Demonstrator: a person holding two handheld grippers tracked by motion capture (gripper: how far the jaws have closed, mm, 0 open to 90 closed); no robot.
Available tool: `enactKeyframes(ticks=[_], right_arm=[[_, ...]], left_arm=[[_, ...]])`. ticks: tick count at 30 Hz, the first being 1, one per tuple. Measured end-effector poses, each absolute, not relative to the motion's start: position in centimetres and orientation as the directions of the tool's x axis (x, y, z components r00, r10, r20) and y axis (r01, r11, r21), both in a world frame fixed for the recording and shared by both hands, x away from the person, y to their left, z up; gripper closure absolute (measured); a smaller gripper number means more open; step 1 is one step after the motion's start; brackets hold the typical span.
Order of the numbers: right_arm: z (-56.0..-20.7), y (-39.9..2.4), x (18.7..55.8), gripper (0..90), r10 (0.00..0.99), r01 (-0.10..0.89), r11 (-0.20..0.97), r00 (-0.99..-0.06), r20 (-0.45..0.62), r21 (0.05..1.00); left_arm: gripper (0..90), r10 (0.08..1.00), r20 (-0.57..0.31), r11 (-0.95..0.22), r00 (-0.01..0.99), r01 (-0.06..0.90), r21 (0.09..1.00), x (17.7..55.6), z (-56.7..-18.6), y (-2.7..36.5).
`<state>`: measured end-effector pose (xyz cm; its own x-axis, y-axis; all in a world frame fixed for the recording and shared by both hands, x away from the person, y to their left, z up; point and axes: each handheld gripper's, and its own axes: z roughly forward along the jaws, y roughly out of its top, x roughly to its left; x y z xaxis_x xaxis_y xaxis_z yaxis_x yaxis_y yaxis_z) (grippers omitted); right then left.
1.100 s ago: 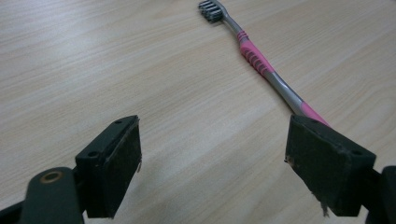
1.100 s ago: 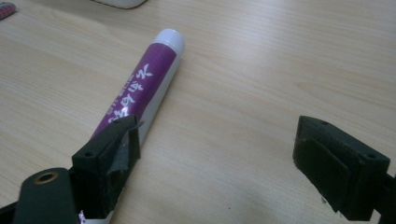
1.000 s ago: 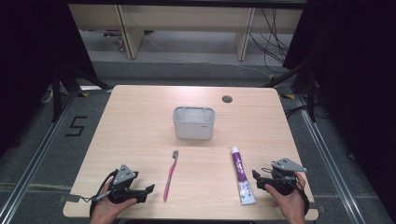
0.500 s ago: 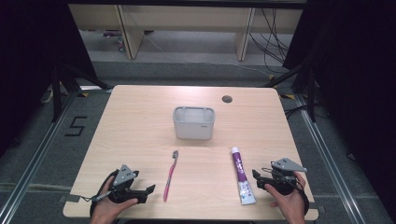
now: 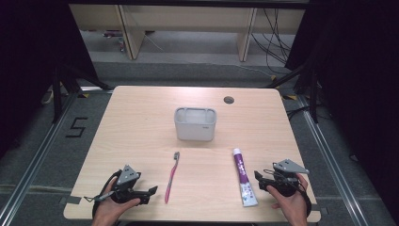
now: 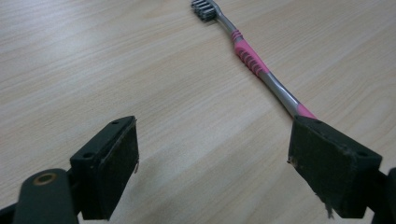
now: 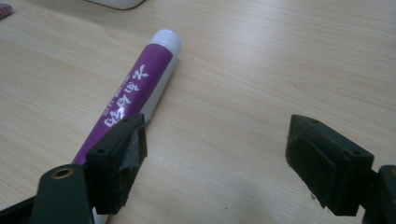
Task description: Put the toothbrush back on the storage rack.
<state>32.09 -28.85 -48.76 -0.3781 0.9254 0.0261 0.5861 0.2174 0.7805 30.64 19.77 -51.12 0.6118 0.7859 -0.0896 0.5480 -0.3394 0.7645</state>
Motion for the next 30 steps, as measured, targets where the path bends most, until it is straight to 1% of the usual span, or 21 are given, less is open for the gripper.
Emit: enactKeyframes(ticks=[1, 2, 3, 4, 5, 8, 9, 12, 13, 14, 16, 17, 18, 19, 21, 30], right_arm=[[-48.7, -29.1, 32.2, 21.9, 0.919, 0.567, 0.246, -0.393, -0.004, 0.786], [-48.7, -29.1, 32.2, 21.9, 0.919, 0.565, 0.249, -0.394, -0.008, 0.787], [-48.8, -28.8, 32.1, 21.9, 0.926, 0.586, 0.218, -0.378, 0.025, 0.78], [-48.8, -28.8, 32.1, 21.9, 0.925, 0.589, 0.218, -0.378, 0.027, 0.778], [-48.8, -29.1, 32.3, 22.0, 0.914, 0.569, 0.252, -0.407, 0.002, 0.783], [-48.8, -29.1, 32.3, 22.1, 0.91, 0.568, 0.268, -0.414, -0.012, 0.778], [-48.8, -29.1, 32.3, 22.2, 0.91, 0.556, 0.279, -0.413, -0.031, 0.783], [-48.8, -29.1, 32.3, 22.2, 0.91, 0.557, 0.281, -0.414, -0.033, 0.782], [-48.9, -29.1, 32.3, 22.2, 0.909, 0.565, 0.271, -0.417, -0.015, 0.78], [-48.9, -29.0, 32.3, 22.2, 0.91, 0.575, 0.265, -0.415, -0.004, 0.774], [-48.9, -29.0, 32.3, 22.2, 0.91, 0.575, 0.266, -0.414, -0.005, 0.774], [-48.9, -29.1, 32.3, 22.3, 0.91, 0.57, 0.274, -0.413, -0.018, 0.775], [-48.8, -29.1, 32.3, 22.3, 0.91, 0.564, 0.278, -0.413, -0.026, 0.777], [-48.8, -29.1, 32.3, 22.3, 0.911, 0.567, 0.276, -0.412, -0.023, 0.776], [-48.9, -29.1, 32.3, 22.4, 0.91, 0.569, 0.275, -0.413, -0.02, 0.775], [-48.9, -29.1, 32.4, 22.5, 0.906, 0.567, 0.275, -0.423, -0.012, 0.777]], left_arm=[[15.6, 0.788, -0.088, -0.343, 0.609, 0.553, 0.76, 30.7, -51.1, 19.6], [15.6, 0.783, -0.086, -0.349, 0.617, 0.549, 0.76, 30.7, -51.0, 19.6], [15.7, 0.781, -0.084, -0.351, 0.619, 0.546, 0.76, 30.8, -51.0, 19.5], [15.7, 0.785, -0.077, -0.354, 0.615, 0.547, 0.759, 30.8, -51.0, 19.3], [15.7, 0.786, -0.08, -0.348, 0.613, 0.546, 0.762, 30.8, -51.0, 19.2], [16.0, 0.78, -0.074, -0.361, 0.621, 0.544, 0.758, 31.0, -50.8, 19.1], [16.0, 0.786, -0.075, -0.353, 0.614, 0.544, 0.761, 31.0, -50.8, 19.0], [17.1, 0.777, -0.07, -0.374, 0.625, 0.548, 0.749, 31.3, -50.5, 18.8], [17.9, 0.768, -0.063, -0.391, 0.638, 0.544, 0.743, 31.5, -50.4, 18.7], [19.3, 0.762, -0.038, -0.419, 0.647, 0.536, 0.733, 31.6, -50.2, 18.7], [20.3, 0.764, -0.035, -0.413, 0.644, 0.531, 0.74, 31.7, -49.9, 18.3], [21.7, 0.754, -0.02, -0.439, 0.657, 0.525, 0.729, 32.0, -49.6, 18.0], [22.7, 0.755, -0.027, -0.432, 0.655, 0.528, 0.731, 32.1, -49.5, 17.8], [23.1, 0.747, -0.019, -0.453, 0.665, 0.528, 0.718, 32.3, -49.4, 17.7], [27.7, 0.736, -0.016, -0.469, 0.677, 0.527, 0.709, 32.6, -49.2, 17.3], [38.0, 0.725, -0.039, -0.483, 0.687, 0.548, 0.683, 33.7, -48.9, 15.6]])
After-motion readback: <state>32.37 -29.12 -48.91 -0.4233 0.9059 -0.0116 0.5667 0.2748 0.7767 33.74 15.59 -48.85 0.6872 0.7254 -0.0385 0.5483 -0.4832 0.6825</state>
